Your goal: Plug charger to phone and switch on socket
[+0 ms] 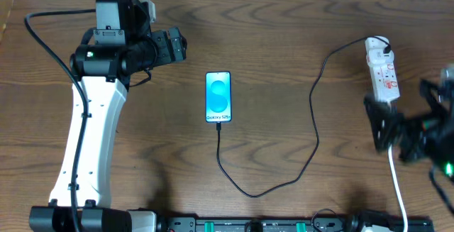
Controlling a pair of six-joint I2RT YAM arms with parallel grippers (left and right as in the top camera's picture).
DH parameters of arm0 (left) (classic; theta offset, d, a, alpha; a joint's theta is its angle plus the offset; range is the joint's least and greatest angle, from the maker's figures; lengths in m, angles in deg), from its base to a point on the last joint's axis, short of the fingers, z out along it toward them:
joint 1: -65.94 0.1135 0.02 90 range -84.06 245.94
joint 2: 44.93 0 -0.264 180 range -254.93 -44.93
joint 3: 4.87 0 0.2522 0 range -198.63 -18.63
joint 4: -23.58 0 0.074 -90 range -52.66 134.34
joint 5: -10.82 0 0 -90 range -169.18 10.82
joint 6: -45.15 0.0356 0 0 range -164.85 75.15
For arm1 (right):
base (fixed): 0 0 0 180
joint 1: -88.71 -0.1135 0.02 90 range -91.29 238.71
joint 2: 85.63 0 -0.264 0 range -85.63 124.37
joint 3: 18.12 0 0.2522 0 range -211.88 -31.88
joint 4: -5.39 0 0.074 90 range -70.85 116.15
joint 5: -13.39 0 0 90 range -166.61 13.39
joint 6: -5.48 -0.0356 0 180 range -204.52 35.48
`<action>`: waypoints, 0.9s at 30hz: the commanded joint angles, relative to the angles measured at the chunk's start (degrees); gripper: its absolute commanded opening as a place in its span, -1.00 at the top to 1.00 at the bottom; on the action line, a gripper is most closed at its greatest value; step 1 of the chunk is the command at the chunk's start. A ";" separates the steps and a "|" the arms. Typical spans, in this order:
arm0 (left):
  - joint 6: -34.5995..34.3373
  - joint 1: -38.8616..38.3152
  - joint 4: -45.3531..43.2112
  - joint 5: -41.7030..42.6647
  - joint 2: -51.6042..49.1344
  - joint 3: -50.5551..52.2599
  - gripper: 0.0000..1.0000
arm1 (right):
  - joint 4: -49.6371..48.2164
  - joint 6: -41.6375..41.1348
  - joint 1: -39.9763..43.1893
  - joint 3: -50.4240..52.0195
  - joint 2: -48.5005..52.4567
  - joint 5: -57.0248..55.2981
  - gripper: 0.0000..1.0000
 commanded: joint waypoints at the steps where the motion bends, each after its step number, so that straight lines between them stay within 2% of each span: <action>1: -0.07 0.24 0.20 -0.76 0.00 -0.24 -0.90 | 3.30 0.74 -0.55 0.04 -4.92 -3.58 -0.98; 10: -0.07 0.24 0.20 -0.79 0.00 -0.24 -0.90 | 6.86 1.97 -0.48 1.01 -9.88 -11.08 -0.99; 13: -0.09 0.24 0.20 -0.76 0.00 -0.24 -0.90 | 4.74 3.50 -0.44 5.90 -10.80 -11.10 -0.98; 16: -0.07 0.24 0.20 -0.76 0.00 -0.24 -0.90 | -2.91 3.52 -0.81 14.43 -14.08 -9.81 -0.98; 21: -0.07 0.24 0.20 -0.76 0.00 -0.24 -0.90 | -25.40 5.35 -3.96 37.40 -24.92 -9.55 -0.99; 27: -0.07 0.24 0.20 -0.76 0.00 -0.24 -0.90 | -40.37 8.74 -4.90 61.24 -36.89 -9.55 -0.99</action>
